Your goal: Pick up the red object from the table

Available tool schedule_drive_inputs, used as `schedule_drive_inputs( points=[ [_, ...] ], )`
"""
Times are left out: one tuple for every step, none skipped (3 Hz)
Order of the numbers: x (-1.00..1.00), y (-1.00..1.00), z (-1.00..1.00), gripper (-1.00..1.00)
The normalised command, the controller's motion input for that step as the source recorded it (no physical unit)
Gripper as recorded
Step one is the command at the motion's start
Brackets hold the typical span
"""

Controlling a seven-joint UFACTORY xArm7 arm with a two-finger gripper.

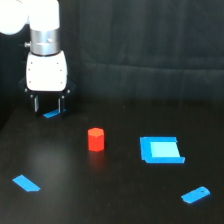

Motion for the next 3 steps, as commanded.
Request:
schedule_drive_inputs(
  points=[
    [0.15,0.0,0.04,0.99],
    [0.71,-0.46,-0.11,1.0],
    [0.91,-0.69,0.01,1.0]
  ],
)
